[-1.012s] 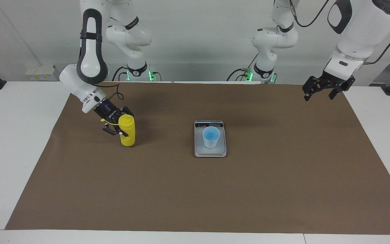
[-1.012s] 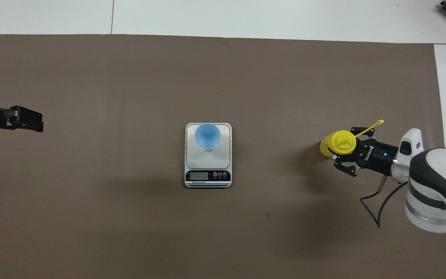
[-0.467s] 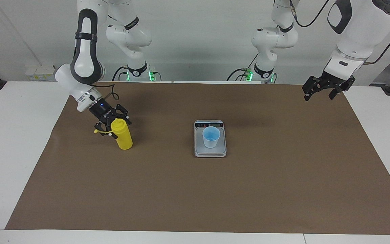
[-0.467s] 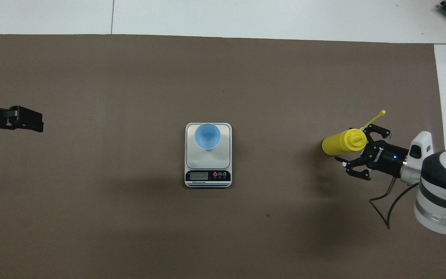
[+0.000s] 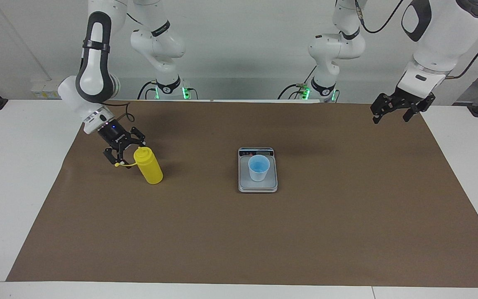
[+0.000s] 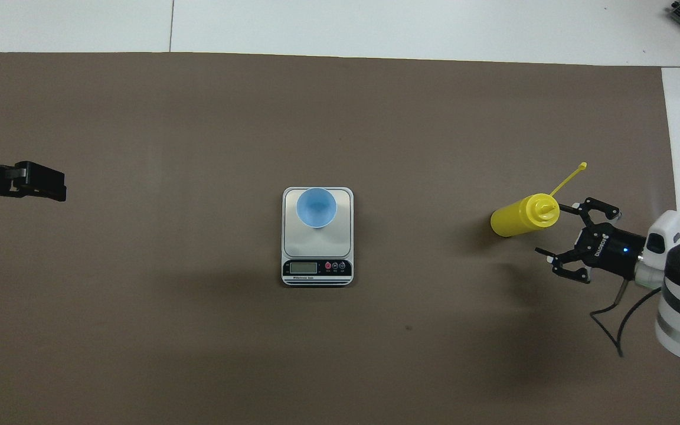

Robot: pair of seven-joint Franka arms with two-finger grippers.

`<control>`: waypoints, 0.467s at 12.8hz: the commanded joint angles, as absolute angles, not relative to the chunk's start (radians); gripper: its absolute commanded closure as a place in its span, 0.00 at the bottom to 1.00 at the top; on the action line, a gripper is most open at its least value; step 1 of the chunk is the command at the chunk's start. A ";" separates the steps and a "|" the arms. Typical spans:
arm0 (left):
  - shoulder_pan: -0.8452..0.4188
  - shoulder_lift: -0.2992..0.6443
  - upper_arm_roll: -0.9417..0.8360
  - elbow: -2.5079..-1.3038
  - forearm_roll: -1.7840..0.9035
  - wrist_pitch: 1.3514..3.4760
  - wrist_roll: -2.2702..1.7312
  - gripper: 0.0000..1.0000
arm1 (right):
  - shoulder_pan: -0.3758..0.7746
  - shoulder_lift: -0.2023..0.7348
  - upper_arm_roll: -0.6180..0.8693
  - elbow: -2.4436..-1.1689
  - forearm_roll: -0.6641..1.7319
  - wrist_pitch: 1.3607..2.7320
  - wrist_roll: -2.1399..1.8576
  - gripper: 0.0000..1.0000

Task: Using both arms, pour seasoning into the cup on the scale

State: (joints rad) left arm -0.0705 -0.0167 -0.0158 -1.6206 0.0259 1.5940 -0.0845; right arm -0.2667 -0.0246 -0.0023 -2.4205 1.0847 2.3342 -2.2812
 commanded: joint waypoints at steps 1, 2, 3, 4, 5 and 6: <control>-0.071 -0.043 -0.015 -1.647 0.044 1.591 -0.092 0.00 | -0.352 -0.054 0.000 -2.430 0.926 2.312 -2.299 0.00; -0.071 -0.044 -0.015 -1.647 0.043 1.589 -0.092 0.00 | -0.380 -0.054 0.000 -2.409 0.866 2.310 -2.296 0.00; -0.071 -0.044 -0.015 -1.647 0.043 1.591 -0.092 0.00 | -0.393 -0.054 -0.002 -2.384 0.809 2.300 -2.293 0.00; -0.071 -0.044 -0.015 -1.647 0.043 1.591 -0.092 0.00 | -0.396 -0.054 -0.002 -2.344 0.743 2.286 -2.289 0.00; -0.071 -0.044 -0.015 -1.647 0.043 1.591 -0.092 0.00 | -0.394 -0.057 -0.002 -2.304 0.679 2.284 -2.281 0.00; -0.071 -0.043 -0.015 -1.647 0.043 1.591 -0.092 0.00 | -0.388 -0.061 -0.002 -2.263 0.602 2.281 -2.232 0.00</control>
